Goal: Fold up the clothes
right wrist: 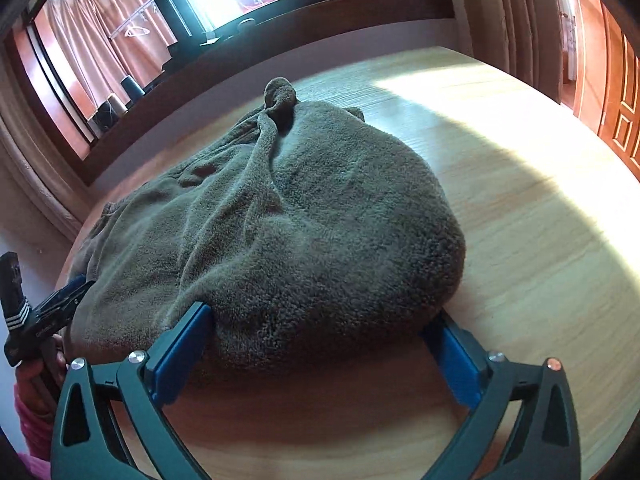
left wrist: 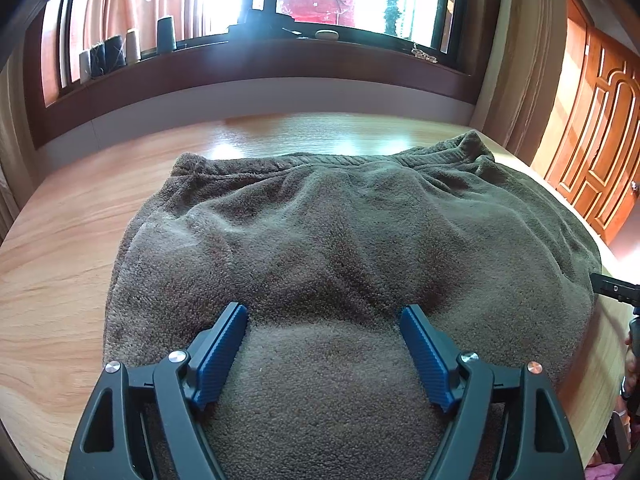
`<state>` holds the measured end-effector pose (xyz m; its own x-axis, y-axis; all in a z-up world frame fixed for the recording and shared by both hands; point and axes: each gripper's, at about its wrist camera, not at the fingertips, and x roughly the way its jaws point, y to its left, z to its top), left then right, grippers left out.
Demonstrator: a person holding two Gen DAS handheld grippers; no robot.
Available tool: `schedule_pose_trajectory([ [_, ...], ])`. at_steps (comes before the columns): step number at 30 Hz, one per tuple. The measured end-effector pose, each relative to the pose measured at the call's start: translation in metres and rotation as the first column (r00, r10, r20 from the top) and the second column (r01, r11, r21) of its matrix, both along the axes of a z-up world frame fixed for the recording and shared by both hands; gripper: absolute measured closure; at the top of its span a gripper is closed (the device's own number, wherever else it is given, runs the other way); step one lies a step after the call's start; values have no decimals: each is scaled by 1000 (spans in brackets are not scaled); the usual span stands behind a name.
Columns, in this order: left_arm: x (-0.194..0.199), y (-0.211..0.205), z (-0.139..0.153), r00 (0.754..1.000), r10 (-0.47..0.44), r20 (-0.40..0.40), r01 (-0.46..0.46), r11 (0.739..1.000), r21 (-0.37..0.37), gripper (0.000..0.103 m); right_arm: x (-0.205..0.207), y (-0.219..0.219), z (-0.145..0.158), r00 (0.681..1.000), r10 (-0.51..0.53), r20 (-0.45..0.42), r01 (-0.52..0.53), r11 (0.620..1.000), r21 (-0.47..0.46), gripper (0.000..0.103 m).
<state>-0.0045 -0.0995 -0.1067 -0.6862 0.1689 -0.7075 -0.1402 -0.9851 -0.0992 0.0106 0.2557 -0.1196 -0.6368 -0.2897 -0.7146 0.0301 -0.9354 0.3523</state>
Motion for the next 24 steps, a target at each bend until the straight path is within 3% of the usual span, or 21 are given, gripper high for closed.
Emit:
schedule_pose_trajectory([
  [6, 0, 2, 0, 1000, 3, 2, -3, 1000, 0, 21, -3, 29, -3, 989, -141, -36, 130, 968, -216, 1],
  [10, 0, 2, -1, 1000, 3, 3, -3, 1000, 3, 21, 5, 57, -6, 963, -267, -32, 248, 928, -277, 8],
  [13, -1, 2, -1, 1000, 4, 4, -4, 1000, -1, 21, 5, 59, -8, 964, -266, -18, 249, 923, -292, 22],
  [15, 0, 2, -1, 1000, 4, 4, -3, 1000, -3, 21, 2, 53, -11, 970, -241, -9, 227, 927, -297, 41],
  [16, -1, 2, -1, 1000, 3, 5, -3, 1000, -3, 21, -1, 49, -13, 973, -229, -8, 216, 929, -301, 44],
  [24, -1, 2, -1, 1000, 1, 6, -1, 1000, -5, 21, -9, 46, -15, 975, -223, -23, 206, 930, -303, 45],
])
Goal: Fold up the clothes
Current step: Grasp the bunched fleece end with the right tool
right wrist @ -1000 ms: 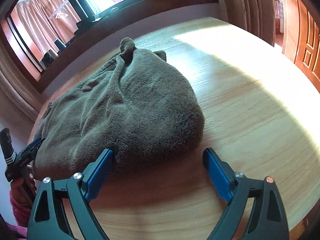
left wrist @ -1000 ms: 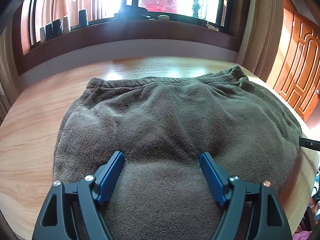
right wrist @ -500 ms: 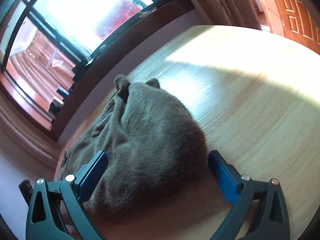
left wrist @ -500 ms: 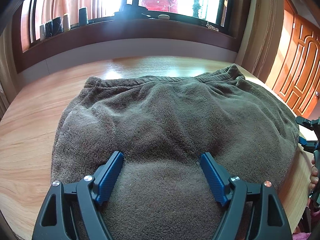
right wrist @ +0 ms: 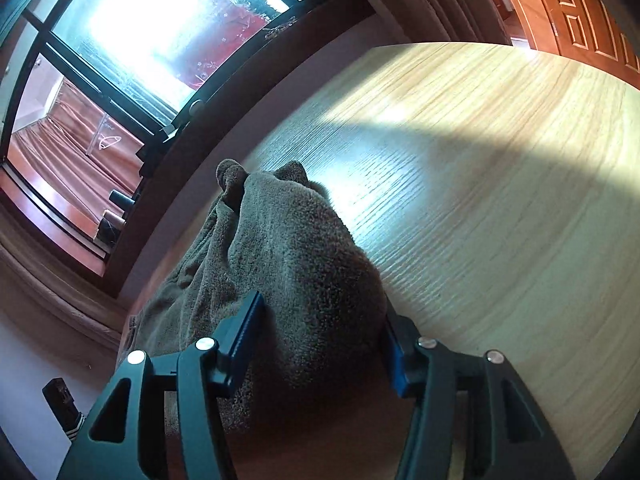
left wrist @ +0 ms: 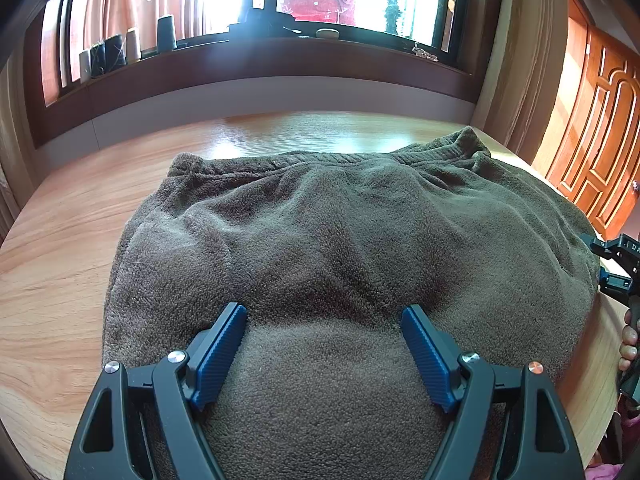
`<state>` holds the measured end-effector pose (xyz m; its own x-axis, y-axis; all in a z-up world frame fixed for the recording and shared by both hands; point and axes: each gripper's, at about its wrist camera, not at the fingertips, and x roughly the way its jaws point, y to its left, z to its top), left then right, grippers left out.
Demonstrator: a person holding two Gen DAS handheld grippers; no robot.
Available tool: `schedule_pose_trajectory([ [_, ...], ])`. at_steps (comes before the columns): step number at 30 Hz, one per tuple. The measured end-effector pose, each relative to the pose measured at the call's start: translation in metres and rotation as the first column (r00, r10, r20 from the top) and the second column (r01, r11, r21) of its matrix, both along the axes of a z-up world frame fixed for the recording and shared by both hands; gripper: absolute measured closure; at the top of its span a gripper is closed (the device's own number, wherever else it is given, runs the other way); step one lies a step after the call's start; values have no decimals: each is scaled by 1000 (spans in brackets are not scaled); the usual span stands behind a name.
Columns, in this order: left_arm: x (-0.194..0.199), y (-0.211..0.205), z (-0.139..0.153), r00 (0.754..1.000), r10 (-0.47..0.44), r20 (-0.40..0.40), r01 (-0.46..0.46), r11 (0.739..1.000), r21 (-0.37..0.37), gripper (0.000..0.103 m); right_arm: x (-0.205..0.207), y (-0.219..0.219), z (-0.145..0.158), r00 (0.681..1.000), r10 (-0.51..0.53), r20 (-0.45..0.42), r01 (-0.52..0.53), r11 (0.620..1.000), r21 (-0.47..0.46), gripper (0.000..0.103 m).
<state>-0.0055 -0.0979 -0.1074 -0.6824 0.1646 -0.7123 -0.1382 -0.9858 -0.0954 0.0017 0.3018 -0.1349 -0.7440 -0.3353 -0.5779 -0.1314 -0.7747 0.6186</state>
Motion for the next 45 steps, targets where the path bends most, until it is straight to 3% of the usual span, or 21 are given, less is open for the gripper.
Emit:
schedule_pose_trajectory([
  [2, 0, 0, 0, 1000, 0, 0, 0, 1000, -1, 21, -2, -2, 0, 1000, 5, -1, -5, 1000, 11, 46],
  [5, 0, 0, 0, 1000, 0, 1, 0, 1000, -1, 21, -6, -6, -1, 1000, 18, 11, -18, 999, 27, 59],
  [9, -1, 1, 0, 1000, 1, 2, -1, 1000, -6, 21, -6, -7, 2, 1000, 29, 5, -29, 998, 47, 66],
  [19, -5, 3, -1, 1000, -1, 4, 1, 1000, -16, 21, -5, -6, 0, 999, 43, 13, -44, 998, 48, 66],
  [26, -5, 3, -1, 1000, -3, 5, 3, 1000, -17, 21, -5, -8, -1, 999, 40, 13, -41, 998, 49, 58],
  [31, -6, 2, -1, 1000, -5, 5, 5, 1000, -18, 21, -4, -6, 1, 999, 38, -4, -37, 999, 28, 70],
  [36, -7, 3, -1, 1000, -5, 4, 6, 1000, -19, 21, -4, -6, 22, 996, 41, -73, -45, 997, -55, 78],
  [40, -7, 0, 0, 1000, -9, 3, 9, 1000, -8, 21, -4, -19, 53, 981, 91, -170, -109, 989, -97, 82],
  [45, -7, -4, 1, 1000, -10, -5, 10, 1000, 13, 21, -8, -53, 79, 956, 186, -229, -208, 975, -75, 83],
])
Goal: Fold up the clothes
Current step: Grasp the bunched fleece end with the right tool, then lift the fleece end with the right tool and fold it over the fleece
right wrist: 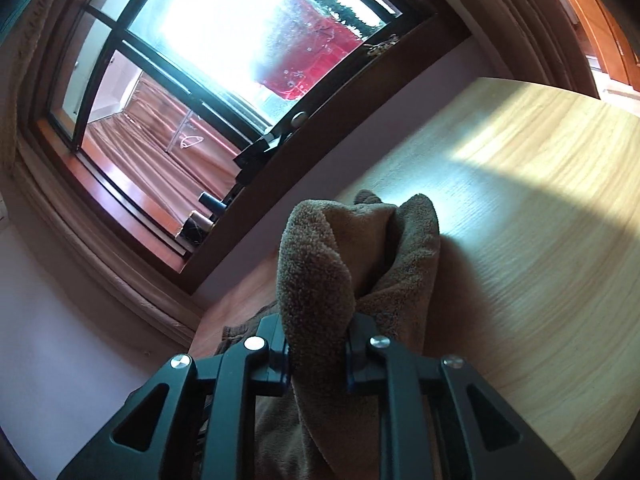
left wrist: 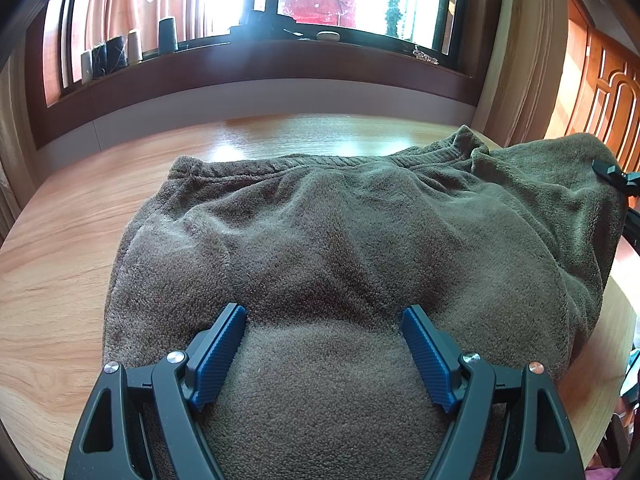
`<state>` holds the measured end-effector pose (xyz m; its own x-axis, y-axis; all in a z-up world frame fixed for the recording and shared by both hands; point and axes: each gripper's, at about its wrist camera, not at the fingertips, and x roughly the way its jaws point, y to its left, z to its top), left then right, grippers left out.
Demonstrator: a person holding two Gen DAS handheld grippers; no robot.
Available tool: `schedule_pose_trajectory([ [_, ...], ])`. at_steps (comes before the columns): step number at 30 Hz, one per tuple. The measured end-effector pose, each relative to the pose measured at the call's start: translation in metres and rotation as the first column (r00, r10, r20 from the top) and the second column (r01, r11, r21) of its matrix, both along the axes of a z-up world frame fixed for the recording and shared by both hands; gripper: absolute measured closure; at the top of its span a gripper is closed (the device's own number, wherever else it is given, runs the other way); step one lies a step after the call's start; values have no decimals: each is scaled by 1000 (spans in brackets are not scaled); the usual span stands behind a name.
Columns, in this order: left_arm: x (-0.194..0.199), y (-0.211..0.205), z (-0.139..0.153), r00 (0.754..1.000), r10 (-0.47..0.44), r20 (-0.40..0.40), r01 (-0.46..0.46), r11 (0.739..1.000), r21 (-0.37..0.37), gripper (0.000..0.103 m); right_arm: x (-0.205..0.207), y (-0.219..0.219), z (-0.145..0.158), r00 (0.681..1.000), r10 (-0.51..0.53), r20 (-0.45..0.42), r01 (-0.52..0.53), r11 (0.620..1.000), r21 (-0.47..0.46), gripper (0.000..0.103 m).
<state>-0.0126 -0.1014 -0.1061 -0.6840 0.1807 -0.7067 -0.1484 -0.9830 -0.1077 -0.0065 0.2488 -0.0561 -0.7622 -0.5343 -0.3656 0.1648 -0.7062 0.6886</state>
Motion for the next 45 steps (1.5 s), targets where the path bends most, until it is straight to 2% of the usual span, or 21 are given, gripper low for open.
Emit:
schedule_pose_trajectory([
  [4, 0, -3, 1, 1000, 0, -3, 0, 1000, 23, 21, -1, -14, 2, 1000, -12, 7, 11, 997, 76, 83],
  [11, 0, -6, 2, 1000, -3, -5, 3, 999, 45, 20, -6, -1, -15, 991, -104, 79, 95, 990, 103, 83],
  [16, 0, -8, 2, 1000, -4, -5, 4, 999, 54, 20, -12, 7, -28, 979, -133, 156, 116, 987, 112, 72],
  [17, 0, -8, 2, 1000, -4, -5, 4, 998, 56, 20, -13, 9, -30, 975, -139, 171, 121, 986, 112, 65],
  [18, 0, -8, 2, 1000, -4, -5, 4, 998, 57, 20, -13, 10, -32, 972, -145, 186, 126, 986, 114, 51],
  [20, 1, -8, 2, 1000, -4, -5, 4, 998, 59, 20, -12, 13, -37, 966, -152, 209, 129, 984, 120, 33],
  [21, 1, -8, 2, 1000, -3, -5, 3, 998, 60, 20, -11, 11, -39, 965, -152, 214, 128, 984, 124, 28],
  [27, 1, -7, 1, 1000, -1, -4, 1, 998, 58, 20, -3, 8, -44, 964, -156, 215, 122, 979, 161, 28],
  [35, -1, -5, -1, 1000, -1, -2, 1, 999, 51, 20, 19, 23, -60, 937, -209, 279, 175, 974, 142, 28],
  [41, -1, -5, 0, 1000, 0, -2, 0, 999, 50, 20, 10, 26, -71, 942, -179, 285, 169, 984, 57, 28],
  [43, 0, -5, 0, 1000, 0, -3, 0, 999, 50, 20, 5, 27, -76, 940, -176, 293, 175, 984, 29, 32],
  [45, 1, -5, 0, 1000, 1, -3, -1, 999, 50, 20, 2, 28, -79, 941, -177, 289, 182, 983, 12, 50],
])
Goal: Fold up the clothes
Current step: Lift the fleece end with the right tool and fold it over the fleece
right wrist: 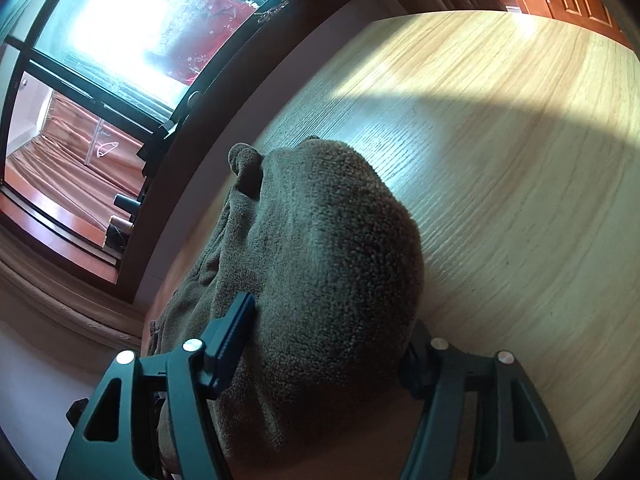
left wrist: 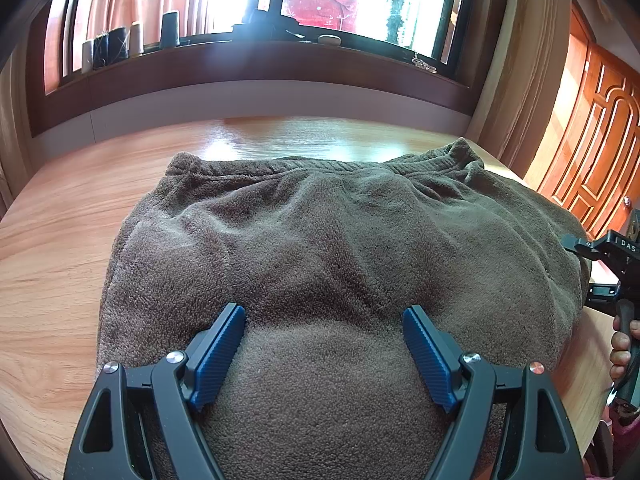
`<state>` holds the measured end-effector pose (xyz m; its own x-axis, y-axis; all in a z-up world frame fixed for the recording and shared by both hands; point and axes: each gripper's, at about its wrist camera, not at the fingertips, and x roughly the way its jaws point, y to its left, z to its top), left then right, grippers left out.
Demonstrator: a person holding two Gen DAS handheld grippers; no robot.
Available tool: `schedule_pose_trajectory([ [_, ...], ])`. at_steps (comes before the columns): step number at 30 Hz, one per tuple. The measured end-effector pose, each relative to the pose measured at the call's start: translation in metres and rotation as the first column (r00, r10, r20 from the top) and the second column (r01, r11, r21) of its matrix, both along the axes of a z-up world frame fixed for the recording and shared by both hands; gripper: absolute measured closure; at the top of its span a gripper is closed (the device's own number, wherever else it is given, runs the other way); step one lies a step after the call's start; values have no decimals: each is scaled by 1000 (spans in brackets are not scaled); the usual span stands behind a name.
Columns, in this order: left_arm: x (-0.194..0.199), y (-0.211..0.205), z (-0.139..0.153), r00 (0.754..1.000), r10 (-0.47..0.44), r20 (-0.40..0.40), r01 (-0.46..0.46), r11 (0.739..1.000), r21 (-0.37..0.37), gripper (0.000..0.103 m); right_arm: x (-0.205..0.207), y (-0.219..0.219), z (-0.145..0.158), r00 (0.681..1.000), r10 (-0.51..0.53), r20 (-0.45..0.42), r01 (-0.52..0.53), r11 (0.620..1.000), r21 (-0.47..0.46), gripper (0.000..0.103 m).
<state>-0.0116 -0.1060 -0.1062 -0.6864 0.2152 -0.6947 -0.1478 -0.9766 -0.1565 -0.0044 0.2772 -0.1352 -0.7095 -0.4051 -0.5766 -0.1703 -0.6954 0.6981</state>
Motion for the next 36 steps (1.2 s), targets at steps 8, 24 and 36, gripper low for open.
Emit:
schedule_pose_trajectory([
  [8, 3, -2, 4, 1000, -11, -1, 11, 1000, 29, 20, -3, -19, 45, 987, 58, -152, -51, 998, 49, 73],
  [24, 41, -104, 35, 984, 180, -16, -171, 957, 233, 20, 1, -222, 152, 747, 509, -427, -464, 860, 214, 77],
  [36, 59, -168, -17, 954, 267, 140, -301, 869, 392, 20, 40, -389, 104, 461, 835, -302, -712, 551, 436, 79],
])
